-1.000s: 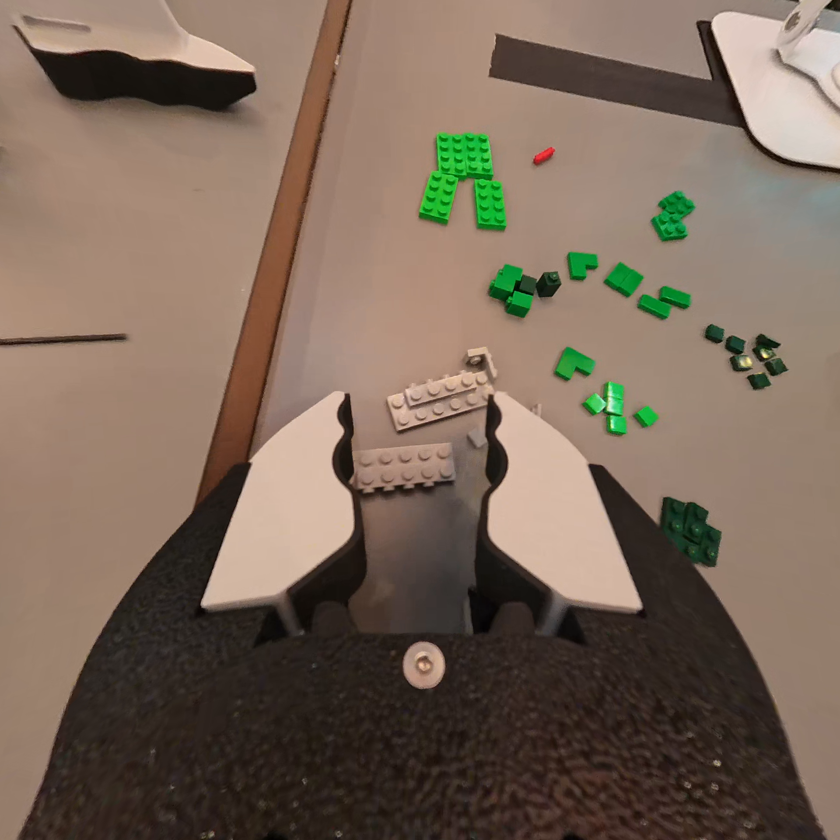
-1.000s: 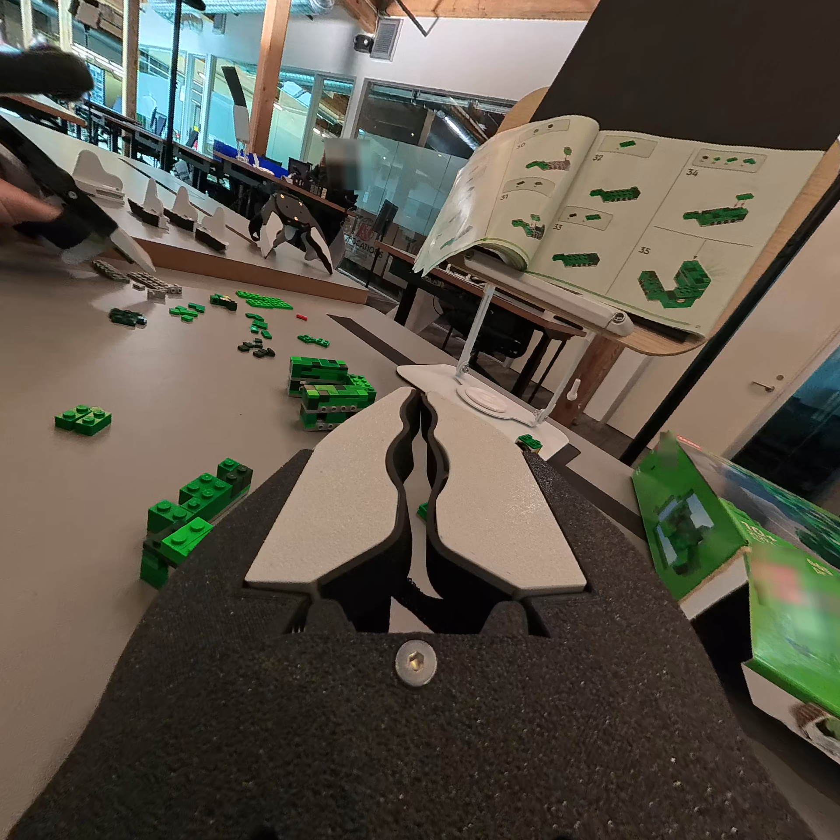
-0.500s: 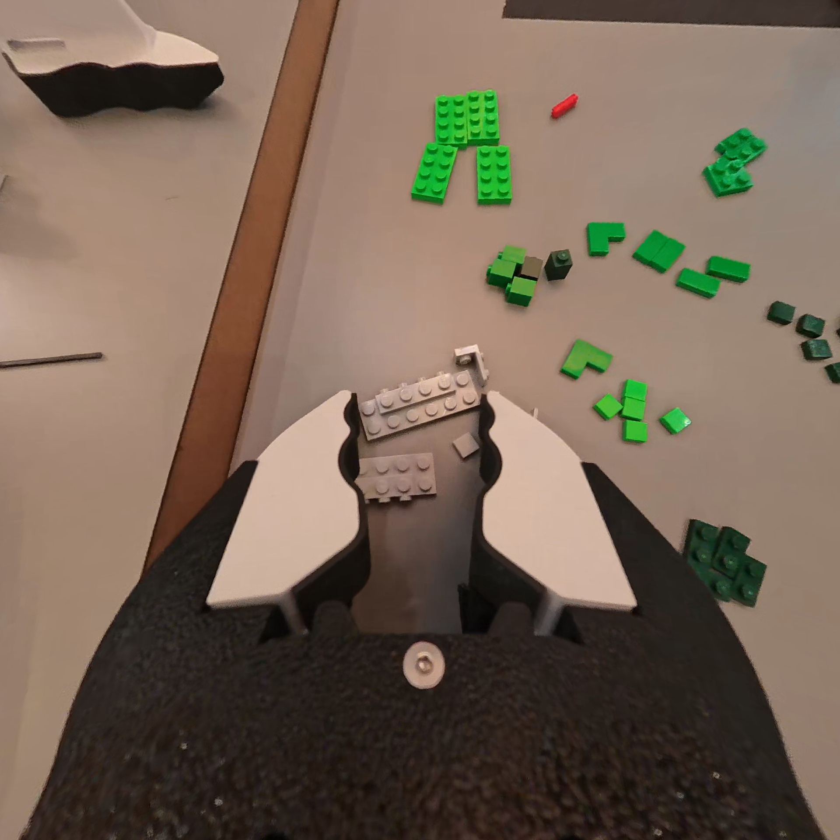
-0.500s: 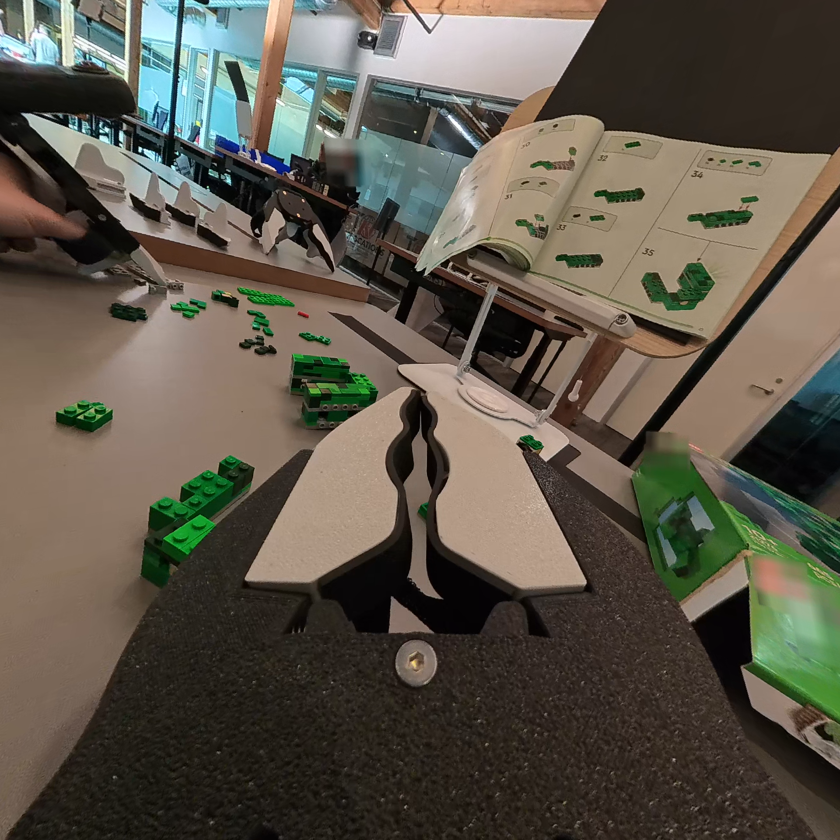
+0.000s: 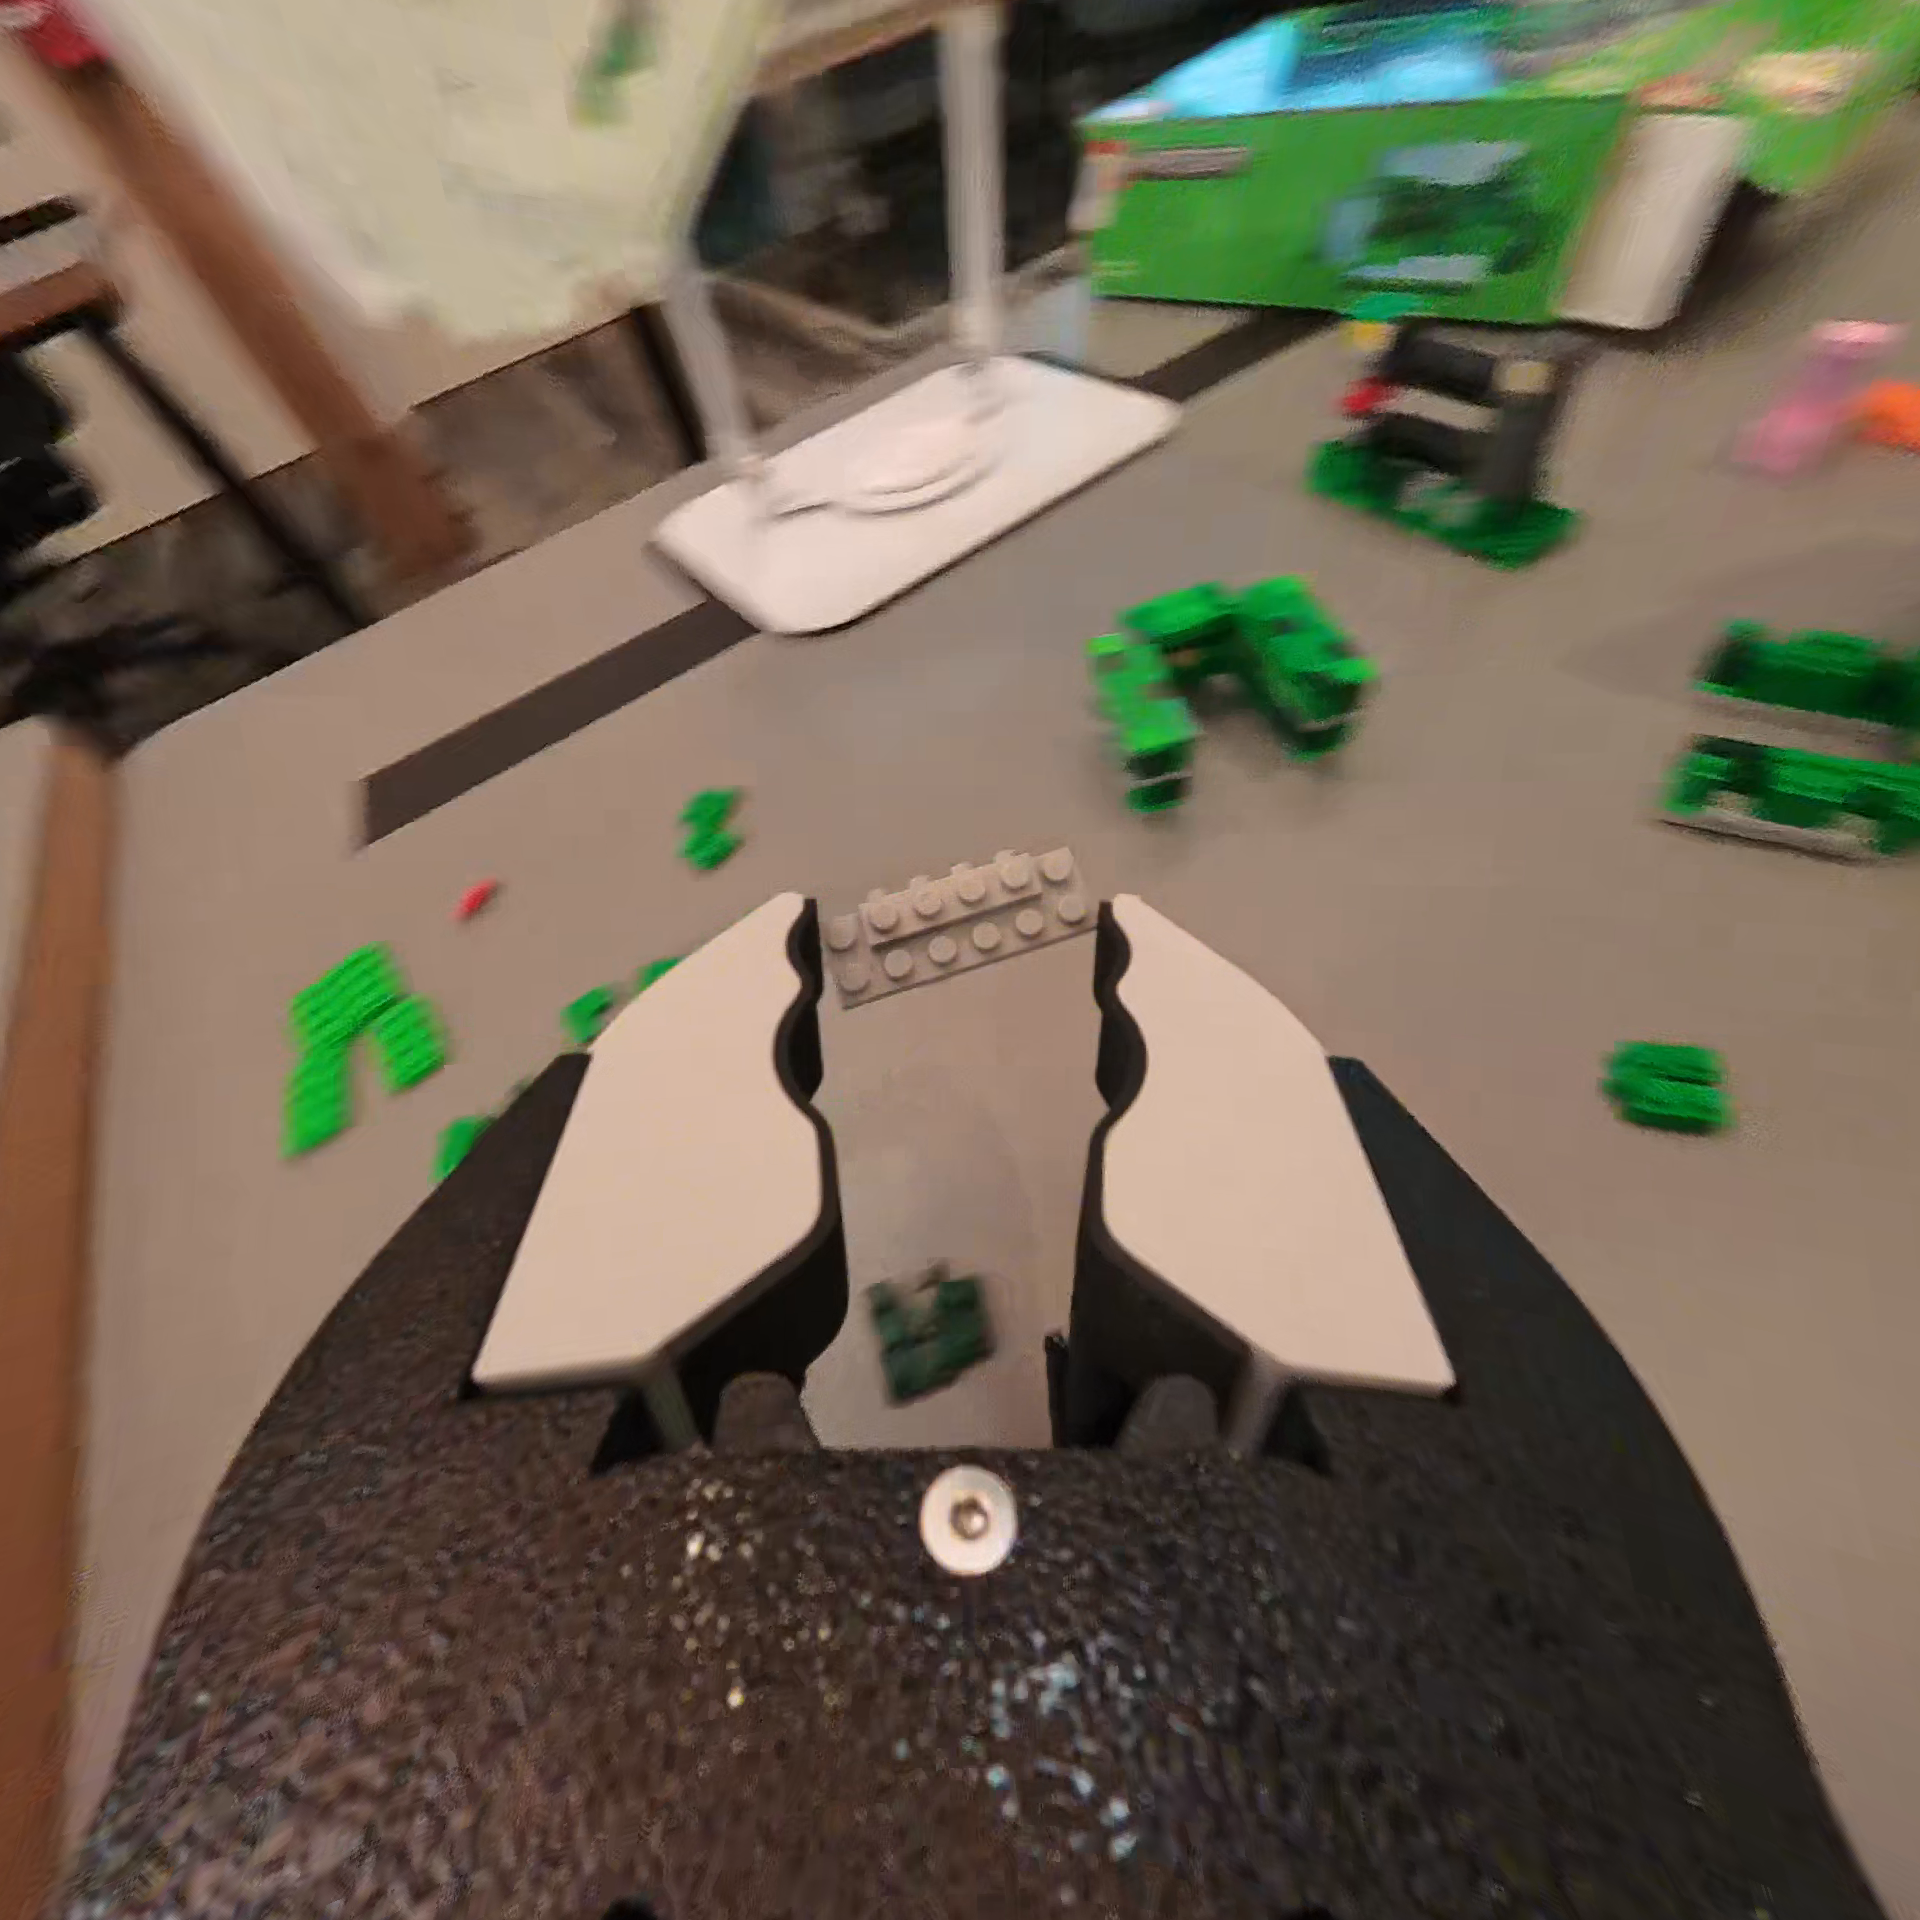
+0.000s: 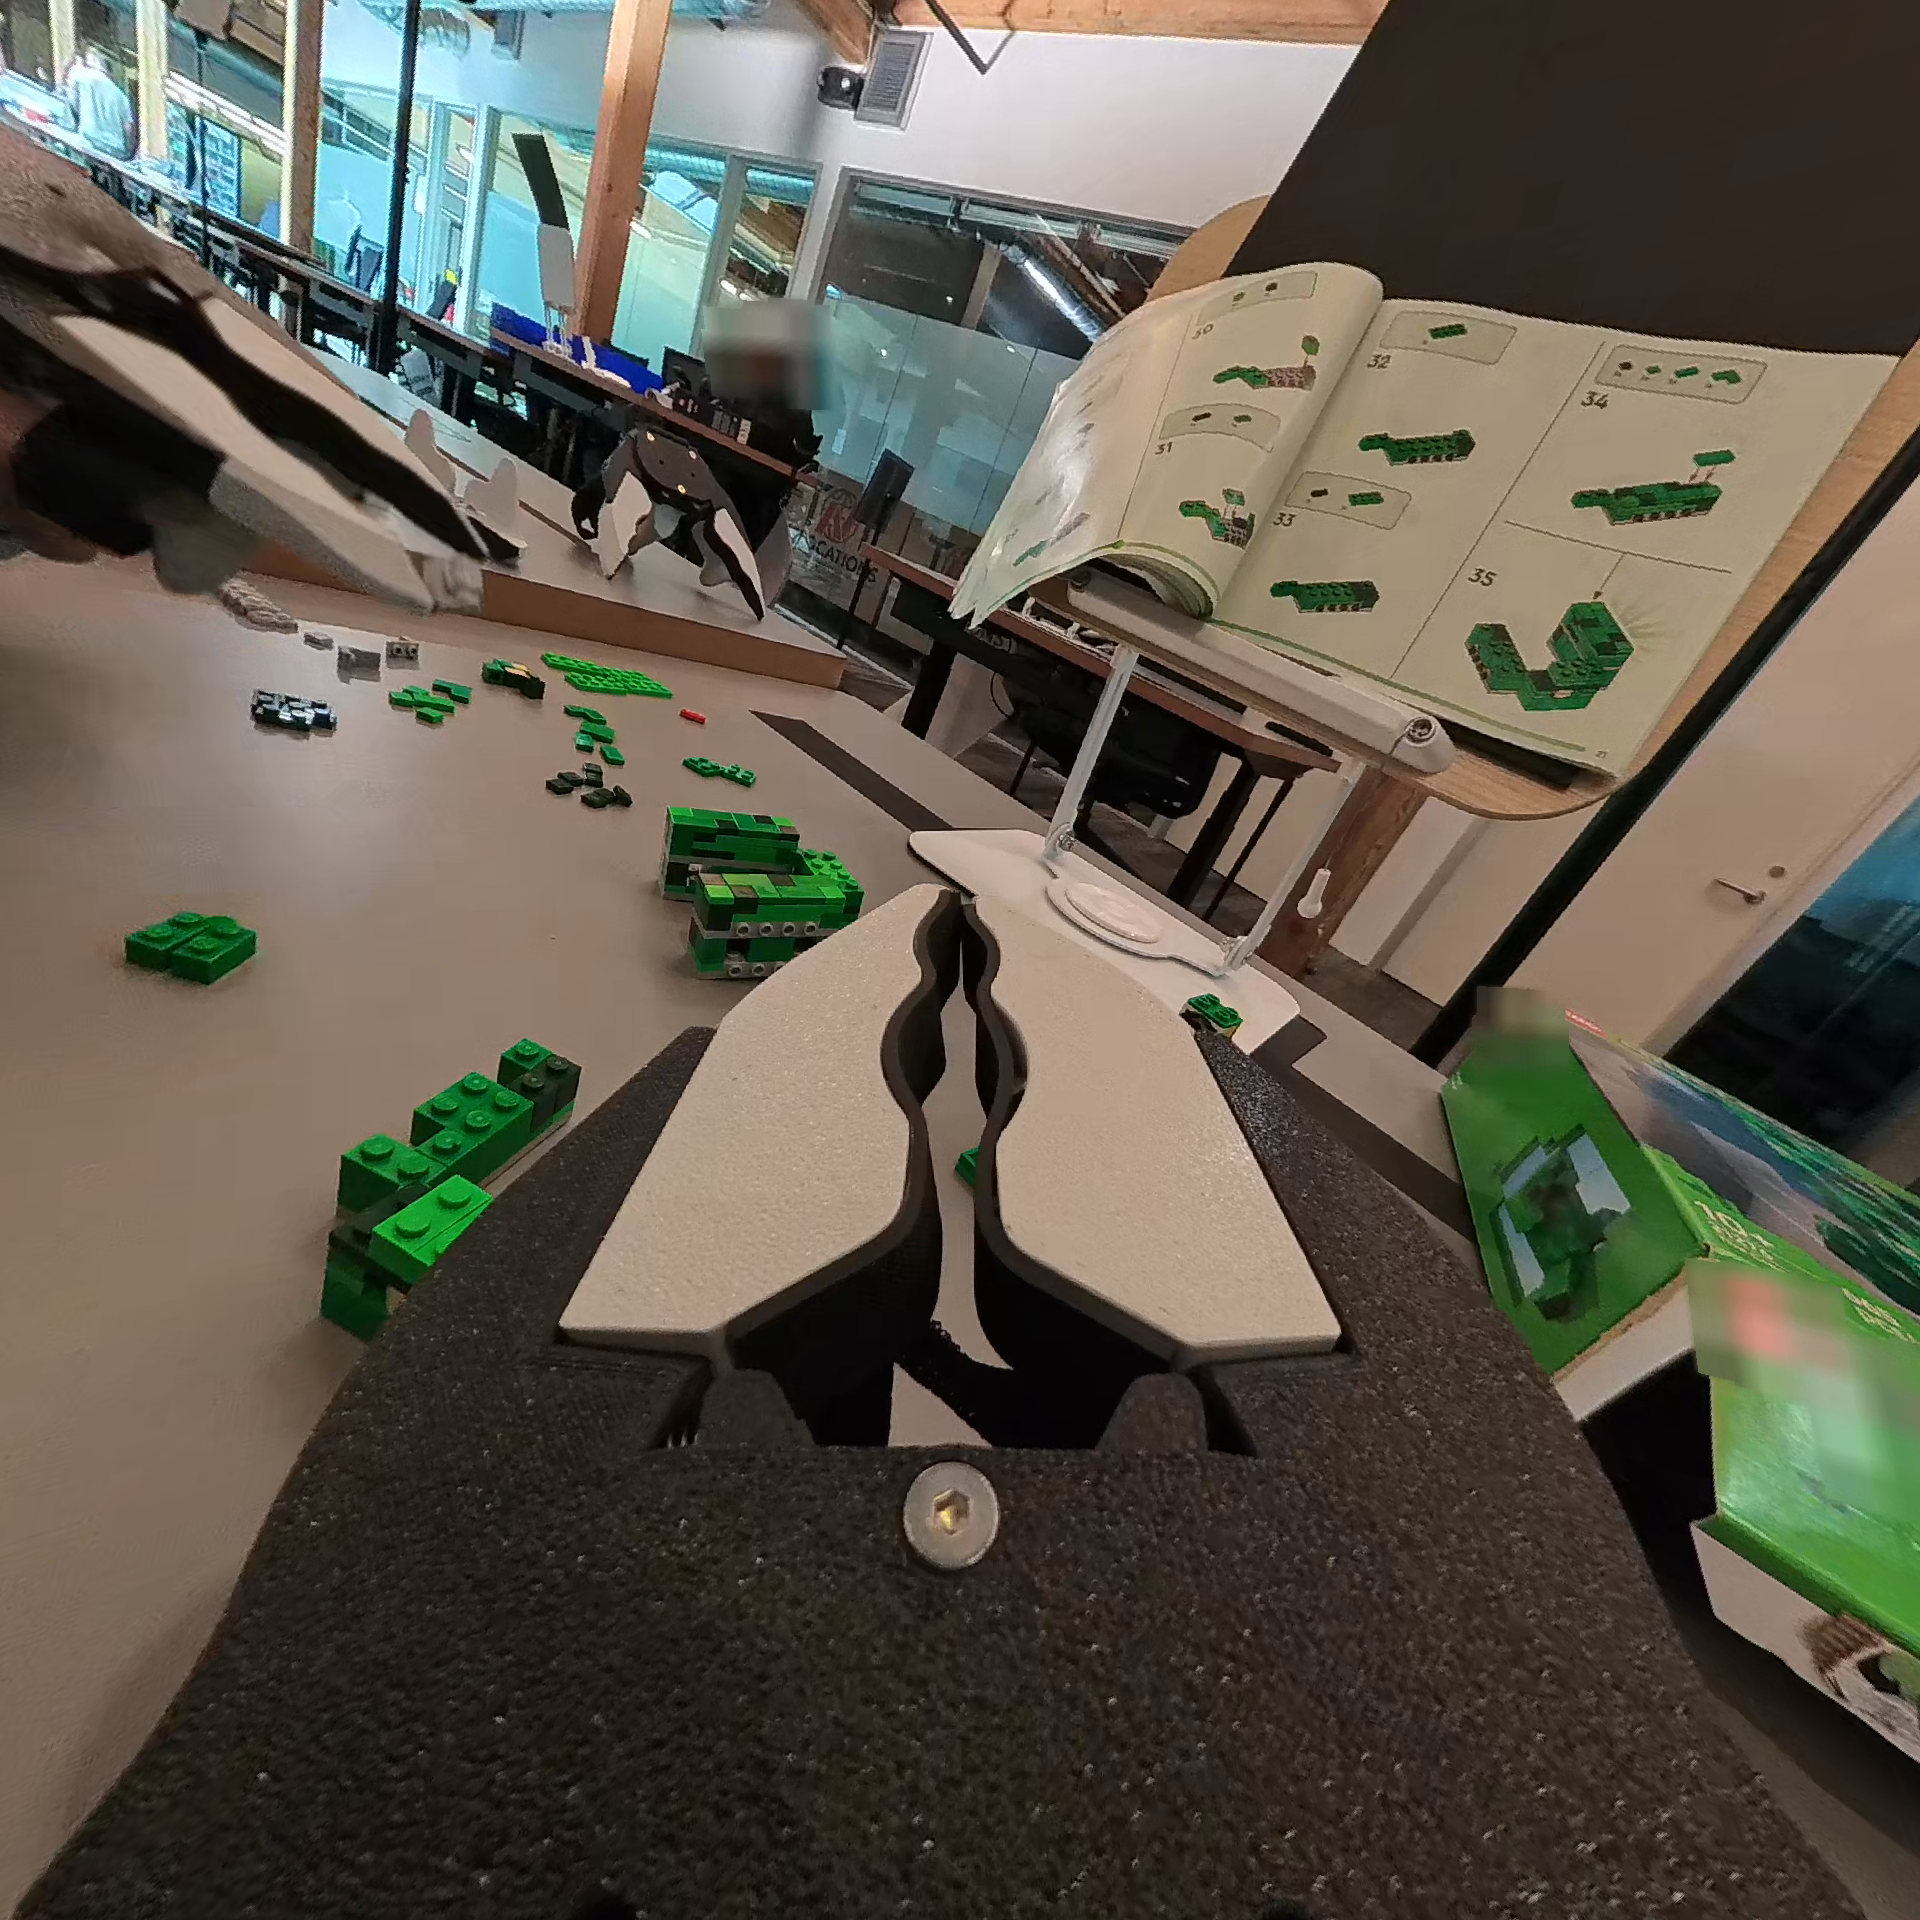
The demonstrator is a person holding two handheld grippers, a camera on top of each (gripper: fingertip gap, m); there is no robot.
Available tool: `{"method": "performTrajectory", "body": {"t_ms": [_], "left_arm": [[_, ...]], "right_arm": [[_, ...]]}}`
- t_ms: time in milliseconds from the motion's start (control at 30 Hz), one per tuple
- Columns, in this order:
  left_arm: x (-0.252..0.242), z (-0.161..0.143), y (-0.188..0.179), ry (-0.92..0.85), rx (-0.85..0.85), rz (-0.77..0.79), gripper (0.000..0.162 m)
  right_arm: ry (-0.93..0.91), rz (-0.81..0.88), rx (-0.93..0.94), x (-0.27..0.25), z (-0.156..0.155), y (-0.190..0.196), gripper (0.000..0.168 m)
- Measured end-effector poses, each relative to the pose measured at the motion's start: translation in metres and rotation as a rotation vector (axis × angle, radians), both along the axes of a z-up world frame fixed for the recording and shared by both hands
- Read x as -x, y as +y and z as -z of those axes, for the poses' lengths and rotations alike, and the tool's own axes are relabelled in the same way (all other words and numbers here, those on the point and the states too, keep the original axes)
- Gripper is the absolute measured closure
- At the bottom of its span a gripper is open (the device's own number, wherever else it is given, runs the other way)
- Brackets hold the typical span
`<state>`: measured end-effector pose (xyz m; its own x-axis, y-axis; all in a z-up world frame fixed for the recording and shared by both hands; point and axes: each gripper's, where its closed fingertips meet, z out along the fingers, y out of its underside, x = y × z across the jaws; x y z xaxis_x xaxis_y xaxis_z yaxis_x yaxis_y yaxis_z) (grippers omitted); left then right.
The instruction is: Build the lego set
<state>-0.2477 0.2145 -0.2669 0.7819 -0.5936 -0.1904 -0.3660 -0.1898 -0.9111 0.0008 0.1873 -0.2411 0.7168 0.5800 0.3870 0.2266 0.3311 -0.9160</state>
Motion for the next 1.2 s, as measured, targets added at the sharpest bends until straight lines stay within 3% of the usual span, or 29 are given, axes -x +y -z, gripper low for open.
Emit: {"method": "performTrajectory", "body": {"t_ms": [133, 300, 500, 1100, 1200], "left_arm": [[-0.067, 0.034, -0.032, 0.115, 0.123, 0.324, 0.112], [-0.083, 0.06, -0.044, 0.178, 0.214, 0.412, 0.112], [-0.078, 0.065, -0.044, 0.105, 0.275, 0.434, 0.112], [-0.075, 0.074, -0.044, 0.178, 0.286, 0.436, 0.112], [-0.074, 0.074, -0.044, 0.182, 0.287, 0.428, 0.105]], "right_arm": [[-0.001, 0.002, -0.002, 0.0, 0.0, 0.0, 0.168], [0.001, 0.001, -0.001, 0.0, 0.0, 0.0, 0.168], [0.001, -0.001, 0.002, 0.0, 0.0, 0.0, 0.168], [-0.009, 0.003, 0.001, 0.0, 0.001, 0.001, 0.168], [-0.015, 0.002, -0.002, 0.001, 0.001, 0.0, 0.168]]}}
